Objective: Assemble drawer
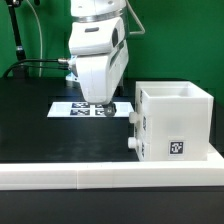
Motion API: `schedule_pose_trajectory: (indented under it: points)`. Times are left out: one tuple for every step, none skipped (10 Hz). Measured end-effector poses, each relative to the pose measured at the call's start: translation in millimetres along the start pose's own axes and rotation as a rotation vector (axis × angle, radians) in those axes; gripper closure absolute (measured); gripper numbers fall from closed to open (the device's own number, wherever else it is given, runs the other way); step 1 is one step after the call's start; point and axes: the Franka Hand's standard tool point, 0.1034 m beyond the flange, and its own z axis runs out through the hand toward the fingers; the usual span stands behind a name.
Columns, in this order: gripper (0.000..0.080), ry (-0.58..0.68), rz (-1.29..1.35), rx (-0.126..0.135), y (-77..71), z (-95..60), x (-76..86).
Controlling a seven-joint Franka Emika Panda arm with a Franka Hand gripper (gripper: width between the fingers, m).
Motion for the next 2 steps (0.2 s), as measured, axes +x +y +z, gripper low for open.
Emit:
schedule_pose_trajectory:
  points:
    - [0.015, 0.0, 0.001, 0.001, -0.1, 0.2, -0.3]
    - [0.015, 0.0, 0.001, 0.001, -0.3, 0.7, -0.5]
